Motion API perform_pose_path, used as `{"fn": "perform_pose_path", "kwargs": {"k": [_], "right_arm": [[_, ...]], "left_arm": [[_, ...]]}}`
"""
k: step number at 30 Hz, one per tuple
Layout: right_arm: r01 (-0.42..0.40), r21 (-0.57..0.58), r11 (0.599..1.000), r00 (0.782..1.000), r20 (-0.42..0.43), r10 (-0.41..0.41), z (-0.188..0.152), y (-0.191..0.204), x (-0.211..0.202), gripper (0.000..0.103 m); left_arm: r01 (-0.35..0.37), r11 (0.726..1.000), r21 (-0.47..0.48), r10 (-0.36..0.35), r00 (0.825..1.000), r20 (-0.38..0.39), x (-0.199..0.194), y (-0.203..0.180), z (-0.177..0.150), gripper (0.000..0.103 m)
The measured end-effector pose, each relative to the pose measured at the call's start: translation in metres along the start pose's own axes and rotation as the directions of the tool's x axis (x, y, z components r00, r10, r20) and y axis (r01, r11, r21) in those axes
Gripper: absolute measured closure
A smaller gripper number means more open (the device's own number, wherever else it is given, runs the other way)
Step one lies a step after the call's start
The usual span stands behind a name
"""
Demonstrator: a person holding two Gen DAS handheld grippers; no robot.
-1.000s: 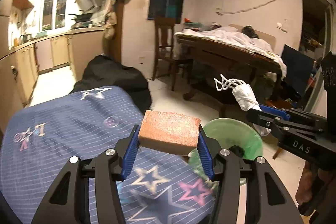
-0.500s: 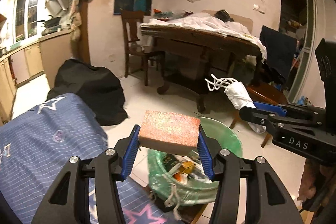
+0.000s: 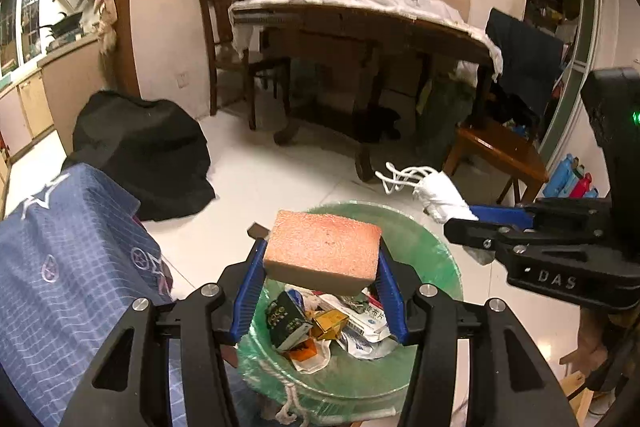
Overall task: Collect trash
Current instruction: 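Carry the sponge and white cable bundle over the green trash bin, then open both tools to drop the sponge and cable into the bin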
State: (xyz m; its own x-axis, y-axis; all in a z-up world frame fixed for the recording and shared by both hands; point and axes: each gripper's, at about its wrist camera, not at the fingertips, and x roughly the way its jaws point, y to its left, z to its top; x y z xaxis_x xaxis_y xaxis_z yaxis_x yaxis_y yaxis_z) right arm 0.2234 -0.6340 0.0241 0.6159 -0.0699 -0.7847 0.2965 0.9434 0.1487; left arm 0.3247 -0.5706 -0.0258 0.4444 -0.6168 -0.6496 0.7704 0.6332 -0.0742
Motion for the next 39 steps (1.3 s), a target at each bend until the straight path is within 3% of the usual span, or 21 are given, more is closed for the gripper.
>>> {"fn": "perform_pose_path", "kwargs": {"k": [8, 14, 35, 37, 39], "right_arm": [[-0.011, 0.026, 1.000, 0.998, -0.068, 0.013, 0.001, -0.020, 0.027, 0.079], [-0.013, 0.033, 0.999, 0.996, -0.084, 0.015, 0.000, -0.026, 0.036, 0.079], [-0.013, 0.034, 0.999, 0.995, -0.094, 0.016, -0.003, -0.030, 0.043, 0.077], [-0.014, 0.033, 0.999, 0.995, -0.097, 0.018, -0.004, -0.030, 0.045, 0.076], [-0.011, 0.034, 0.999, 0.995, -0.095, 0.014, -0.003, -0.031, 0.045, 0.063]], "left_arm": [[-0.025, 1.000, -0.015, 0.022, 0.991, -0.131, 0.063, 0.001, -0.009, 0.050], [-0.048, 0.999, -0.021, 0.044, 0.984, -0.172, 0.091, 0.008, -0.018, 0.050], [-0.074, 0.997, -0.030, 0.067, 0.981, -0.183, 0.098, 0.016, -0.025, 0.049], [-0.079, 0.996, -0.031, 0.071, 0.979, -0.193, 0.100, 0.017, -0.026, 0.040], [-0.097, 0.995, -0.032, 0.089, 0.978, -0.187, 0.100, 0.016, -0.025, 0.031]]}}
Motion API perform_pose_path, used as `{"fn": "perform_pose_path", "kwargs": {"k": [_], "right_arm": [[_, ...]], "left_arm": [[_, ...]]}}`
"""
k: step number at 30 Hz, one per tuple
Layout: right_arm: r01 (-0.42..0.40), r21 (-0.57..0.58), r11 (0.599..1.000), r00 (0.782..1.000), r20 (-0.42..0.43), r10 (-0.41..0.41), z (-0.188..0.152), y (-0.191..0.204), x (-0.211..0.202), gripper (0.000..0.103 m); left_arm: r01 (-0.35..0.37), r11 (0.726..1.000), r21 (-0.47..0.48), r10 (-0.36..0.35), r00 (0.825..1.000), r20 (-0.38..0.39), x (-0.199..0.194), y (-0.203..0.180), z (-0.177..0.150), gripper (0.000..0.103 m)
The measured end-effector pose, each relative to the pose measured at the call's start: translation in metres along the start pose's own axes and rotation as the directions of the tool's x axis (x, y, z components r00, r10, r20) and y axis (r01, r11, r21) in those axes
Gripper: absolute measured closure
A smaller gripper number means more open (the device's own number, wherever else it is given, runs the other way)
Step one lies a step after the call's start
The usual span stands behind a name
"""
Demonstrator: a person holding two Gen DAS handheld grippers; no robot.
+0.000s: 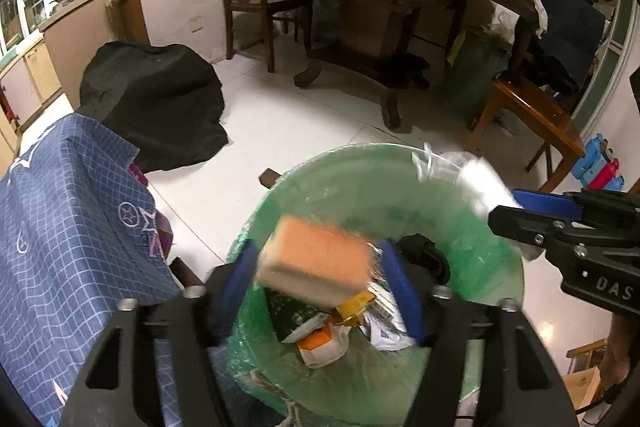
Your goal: Collect trash
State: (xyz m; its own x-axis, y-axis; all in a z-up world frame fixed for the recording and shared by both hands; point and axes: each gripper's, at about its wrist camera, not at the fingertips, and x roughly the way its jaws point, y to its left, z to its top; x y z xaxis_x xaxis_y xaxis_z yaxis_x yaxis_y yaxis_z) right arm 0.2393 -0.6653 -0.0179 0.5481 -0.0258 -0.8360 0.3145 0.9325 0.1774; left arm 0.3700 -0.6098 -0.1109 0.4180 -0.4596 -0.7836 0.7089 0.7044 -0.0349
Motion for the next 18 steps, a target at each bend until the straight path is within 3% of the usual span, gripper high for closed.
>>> {"fn": "perform_pose_path", "kwargs": {"k": [1, 6, 14, 18], "right_arm": [[0.002, 0.007, 1.000, 1.000, 0.007, -0.002, 0.000, -0.001, 0.000, 0.053], [0.006, 0.019, 1.000, 1.000, 0.020, -0.006, -0.001, -0.003, -0.002, 0.049], [0.019, 0.015, 1.000, 0.999, 0.048, -0.019, -0.002, 0.000, -0.006, 0.027], [0.028, 0.025, 0.999, 0.996, 0.086, -0.030, -0.005, 0.000, -0.016, 0.020]], "left_arm": [[-0.005, 1.000, -0.004, 0.005, 1.000, 0.000, 0.000, 0.000, 0.000, 0.029], [-0.022, 1.000, -0.014, 0.022, 1.000, 0.000, 0.002, 0.003, 0.000, 0.020], [-0.041, 0.999, -0.022, 0.041, 0.999, 0.004, 0.003, 0.004, 0.000, 0.007], [-0.044, 0.999, -0.028, 0.044, 0.999, 0.005, -0.002, 0.005, -0.001, 0.006]]}}
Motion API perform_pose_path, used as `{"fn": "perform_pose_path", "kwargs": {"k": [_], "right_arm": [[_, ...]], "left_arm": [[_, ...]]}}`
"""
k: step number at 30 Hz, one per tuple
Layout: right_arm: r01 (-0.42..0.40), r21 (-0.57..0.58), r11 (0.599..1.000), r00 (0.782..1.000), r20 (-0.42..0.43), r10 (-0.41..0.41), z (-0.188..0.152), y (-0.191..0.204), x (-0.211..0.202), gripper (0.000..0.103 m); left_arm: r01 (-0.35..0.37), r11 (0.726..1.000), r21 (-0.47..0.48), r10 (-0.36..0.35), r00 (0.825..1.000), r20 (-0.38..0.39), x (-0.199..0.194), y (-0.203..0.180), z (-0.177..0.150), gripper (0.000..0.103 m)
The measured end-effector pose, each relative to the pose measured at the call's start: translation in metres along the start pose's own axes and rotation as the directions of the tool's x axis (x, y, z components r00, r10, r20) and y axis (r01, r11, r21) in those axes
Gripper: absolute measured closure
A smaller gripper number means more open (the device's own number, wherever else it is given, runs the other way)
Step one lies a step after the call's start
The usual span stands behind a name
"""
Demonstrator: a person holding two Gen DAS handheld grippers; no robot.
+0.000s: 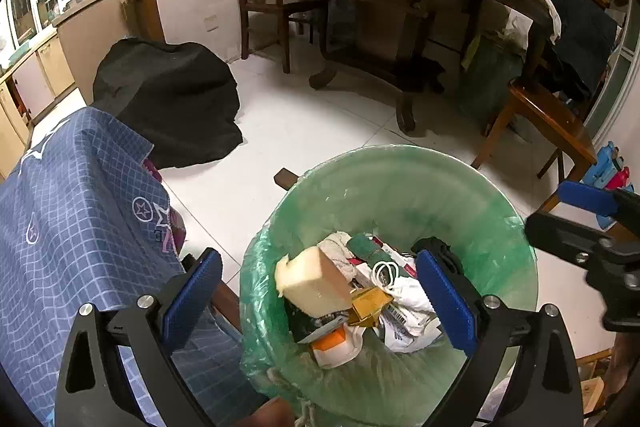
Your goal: Collect trash
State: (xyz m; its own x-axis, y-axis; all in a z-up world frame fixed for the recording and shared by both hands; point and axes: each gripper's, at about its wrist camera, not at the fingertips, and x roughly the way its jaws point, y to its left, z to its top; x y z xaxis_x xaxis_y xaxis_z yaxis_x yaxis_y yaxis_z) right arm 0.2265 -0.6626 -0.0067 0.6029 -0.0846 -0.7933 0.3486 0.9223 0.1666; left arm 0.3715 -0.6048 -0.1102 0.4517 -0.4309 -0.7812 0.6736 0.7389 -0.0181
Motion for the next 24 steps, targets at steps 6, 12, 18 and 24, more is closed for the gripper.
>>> {"fn": "perform_pose_path", "kwargs": {"k": [6, 12, 18, 24], "right_arm": [[0.062, -0.053, 0.997, 0.977, 0.208, -0.049, -0.016, 0.021, -0.069, 0.007], [0.107, -0.099, 0.989, 0.852, 0.522, -0.040, -0.067, 0.065, -0.179, 0.006], [0.113, -0.080, 0.990, 0.784, 0.620, -0.039, -0.124, 0.091, -0.231, 0.005], [0.151, 0.008, 0.989, 0.766, 0.631, -0.122, -0.180, 0.103, -0.255, 0.005]], "left_arm": [[-0.024, 0.999, -0.043, 0.029, 0.995, 0.100, -0.052, 0.021, -0.010, 0.005], [-0.095, 0.991, -0.098, 0.126, 0.909, 0.398, -0.175, 0.045, -0.044, 0.005], [-0.071, 0.984, -0.162, 0.158, 0.771, 0.617, -0.300, 0.059, -0.108, 0.005], [0.001, 0.995, -0.097, 0.062, 0.754, 0.654, -0.362, 0.045, -0.163, 0.005]]}}
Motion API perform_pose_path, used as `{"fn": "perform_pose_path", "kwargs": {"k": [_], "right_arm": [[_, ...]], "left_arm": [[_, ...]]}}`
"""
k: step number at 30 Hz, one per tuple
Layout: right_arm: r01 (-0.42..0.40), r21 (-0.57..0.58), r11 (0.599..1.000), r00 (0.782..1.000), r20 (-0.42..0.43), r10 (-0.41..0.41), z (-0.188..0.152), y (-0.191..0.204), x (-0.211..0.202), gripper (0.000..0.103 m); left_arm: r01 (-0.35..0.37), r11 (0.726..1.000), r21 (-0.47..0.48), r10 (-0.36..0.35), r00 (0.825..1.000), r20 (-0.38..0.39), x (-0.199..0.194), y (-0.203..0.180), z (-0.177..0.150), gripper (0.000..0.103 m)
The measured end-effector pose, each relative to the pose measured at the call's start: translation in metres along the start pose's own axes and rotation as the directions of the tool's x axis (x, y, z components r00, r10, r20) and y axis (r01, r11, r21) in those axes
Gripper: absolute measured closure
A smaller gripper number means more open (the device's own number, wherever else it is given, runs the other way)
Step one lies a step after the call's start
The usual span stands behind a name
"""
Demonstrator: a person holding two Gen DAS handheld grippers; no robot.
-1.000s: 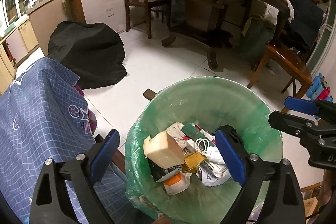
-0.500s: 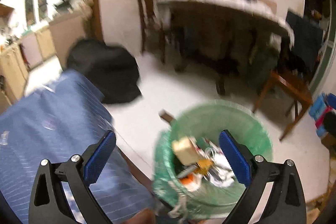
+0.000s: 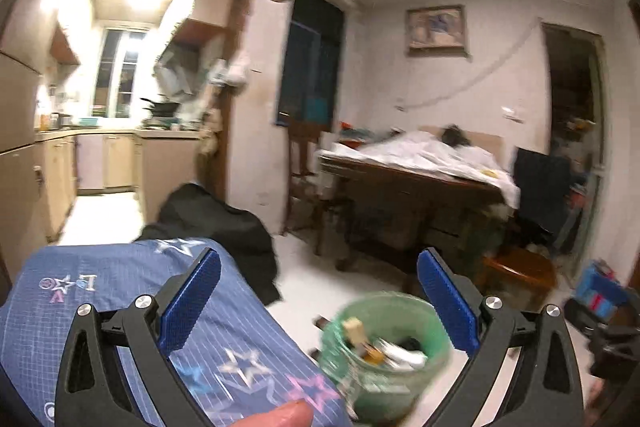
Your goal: Collect trash
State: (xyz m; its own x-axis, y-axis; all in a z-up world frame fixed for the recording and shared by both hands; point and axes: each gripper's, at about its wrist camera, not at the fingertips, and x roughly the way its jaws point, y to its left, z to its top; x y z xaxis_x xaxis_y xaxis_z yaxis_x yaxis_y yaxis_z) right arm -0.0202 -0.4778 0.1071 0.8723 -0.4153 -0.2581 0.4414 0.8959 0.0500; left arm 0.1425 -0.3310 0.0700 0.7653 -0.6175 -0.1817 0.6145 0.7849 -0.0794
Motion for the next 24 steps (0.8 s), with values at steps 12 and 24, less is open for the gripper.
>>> {"fn": "perform_pose_path", "kwargs": {"k": [12, 24], "right_arm": [[-0.035, -0.005, 0.999, 0.991, -0.127, 0.034, -0.048, 0.022, -0.045, 0.005], [0.001, -0.010, 1.000, 0.997, -0.071, -0.002, -0.052, 0.025, -0.087, 0.005]], "left_arm": [[0.068, 0.996, 0.061, -0.053, 0.974, -0.219, -0.054, -0.051, -0.063, 0.005], [-0.009, 0.997, 0.073, 0.023, 0.981, -0.194, -0.098, -0.038, -0.072, 0.005]]}}
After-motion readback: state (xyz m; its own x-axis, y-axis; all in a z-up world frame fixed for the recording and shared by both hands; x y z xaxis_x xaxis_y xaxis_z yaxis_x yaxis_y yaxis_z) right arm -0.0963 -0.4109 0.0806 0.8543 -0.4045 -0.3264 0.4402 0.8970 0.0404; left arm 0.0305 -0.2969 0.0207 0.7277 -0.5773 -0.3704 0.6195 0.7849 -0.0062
